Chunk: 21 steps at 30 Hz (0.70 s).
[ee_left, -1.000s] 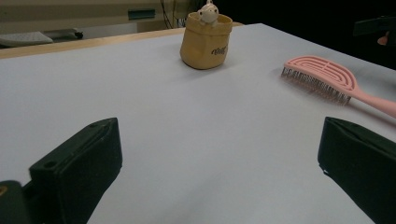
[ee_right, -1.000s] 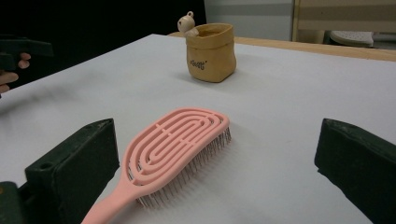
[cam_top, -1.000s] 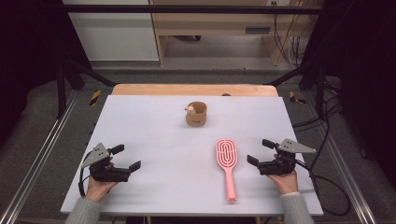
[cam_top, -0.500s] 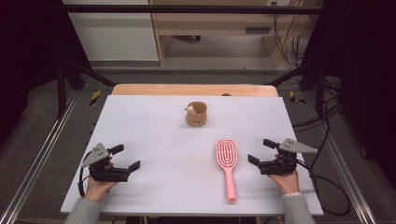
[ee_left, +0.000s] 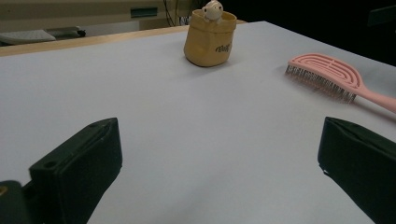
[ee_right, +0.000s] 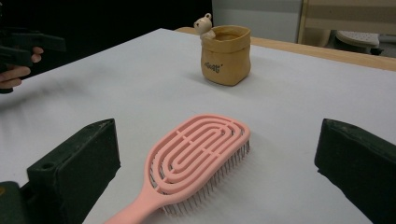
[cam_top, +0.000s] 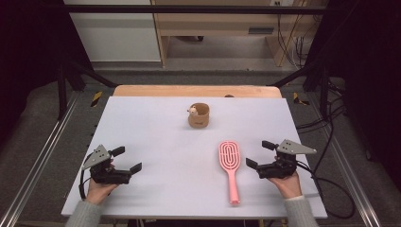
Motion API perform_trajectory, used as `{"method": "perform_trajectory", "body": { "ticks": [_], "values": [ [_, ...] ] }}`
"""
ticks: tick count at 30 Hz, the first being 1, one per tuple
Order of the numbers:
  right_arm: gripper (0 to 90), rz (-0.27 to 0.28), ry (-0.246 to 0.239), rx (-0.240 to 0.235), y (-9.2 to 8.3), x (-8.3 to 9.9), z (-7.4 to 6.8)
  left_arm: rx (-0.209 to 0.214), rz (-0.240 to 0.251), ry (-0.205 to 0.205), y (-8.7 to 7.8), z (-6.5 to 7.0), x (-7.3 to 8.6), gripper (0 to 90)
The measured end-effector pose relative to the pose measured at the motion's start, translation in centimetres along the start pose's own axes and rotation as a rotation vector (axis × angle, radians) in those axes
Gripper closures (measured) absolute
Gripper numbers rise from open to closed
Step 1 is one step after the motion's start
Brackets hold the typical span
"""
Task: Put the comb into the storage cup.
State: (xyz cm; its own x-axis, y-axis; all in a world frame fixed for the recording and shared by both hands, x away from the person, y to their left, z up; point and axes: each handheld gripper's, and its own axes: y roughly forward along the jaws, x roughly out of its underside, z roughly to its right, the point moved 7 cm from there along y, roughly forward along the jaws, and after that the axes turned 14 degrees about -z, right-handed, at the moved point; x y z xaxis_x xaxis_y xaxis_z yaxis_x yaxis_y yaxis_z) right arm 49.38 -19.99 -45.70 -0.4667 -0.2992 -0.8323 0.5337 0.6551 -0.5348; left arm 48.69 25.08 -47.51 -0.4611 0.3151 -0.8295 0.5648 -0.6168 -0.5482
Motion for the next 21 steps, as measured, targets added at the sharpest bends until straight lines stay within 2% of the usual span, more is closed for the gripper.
{"method": "perform_trajectory", "body": {
  "ticks": [5, 13, 21],
  "values": [
    [2.6, -0.015, -0.014, 0.002, 0.2, -0.3, -0.8, -0.002, 0.003, -0.003, 0.0, 0.0, 0.0, 0.0],
    [5.3, -0.028, -0.008, 0.000, 0.4, -0.4, -1.4, -0.005, -0.004, -0.005, 0.0, -0.1, 0.1, 0.0],
    [10.8, -0.067, -0.034, -0.032, 1.2, -0.2, -2.5, -0.005, -0.003, -0.006, 0.0, -0.1, 0.1, 0.0]
  ]
}}
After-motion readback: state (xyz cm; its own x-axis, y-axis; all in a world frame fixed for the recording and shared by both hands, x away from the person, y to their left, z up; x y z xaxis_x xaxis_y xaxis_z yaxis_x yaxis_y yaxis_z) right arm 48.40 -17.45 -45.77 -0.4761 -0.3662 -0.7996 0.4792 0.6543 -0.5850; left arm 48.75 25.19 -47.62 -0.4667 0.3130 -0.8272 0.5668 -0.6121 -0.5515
